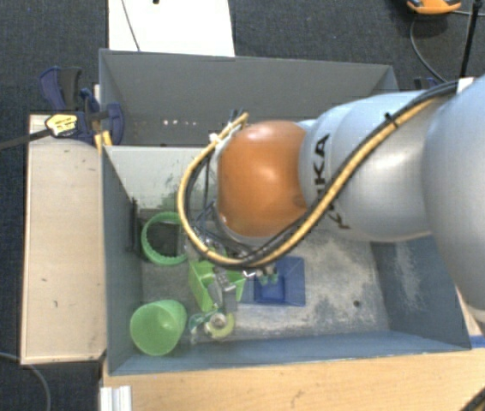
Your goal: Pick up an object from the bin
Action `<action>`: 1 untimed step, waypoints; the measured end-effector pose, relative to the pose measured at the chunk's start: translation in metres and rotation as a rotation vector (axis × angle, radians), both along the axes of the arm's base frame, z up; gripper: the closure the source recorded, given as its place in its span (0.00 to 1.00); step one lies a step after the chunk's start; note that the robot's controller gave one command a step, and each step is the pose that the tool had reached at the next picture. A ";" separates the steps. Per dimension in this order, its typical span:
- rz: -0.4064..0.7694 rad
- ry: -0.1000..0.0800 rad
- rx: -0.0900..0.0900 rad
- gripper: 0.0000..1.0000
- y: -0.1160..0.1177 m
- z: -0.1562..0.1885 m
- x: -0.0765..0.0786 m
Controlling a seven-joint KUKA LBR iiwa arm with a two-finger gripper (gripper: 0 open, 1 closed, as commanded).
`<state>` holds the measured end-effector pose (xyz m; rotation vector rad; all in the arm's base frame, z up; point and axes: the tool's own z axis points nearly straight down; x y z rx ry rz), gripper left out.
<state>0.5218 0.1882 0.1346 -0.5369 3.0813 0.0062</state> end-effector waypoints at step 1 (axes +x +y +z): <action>0.147 0.003 -0.002 0.00 0.021 -0.002 -0.001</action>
Offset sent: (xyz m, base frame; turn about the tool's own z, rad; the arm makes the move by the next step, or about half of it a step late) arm -0.0273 0.0530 -0.0059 0.1772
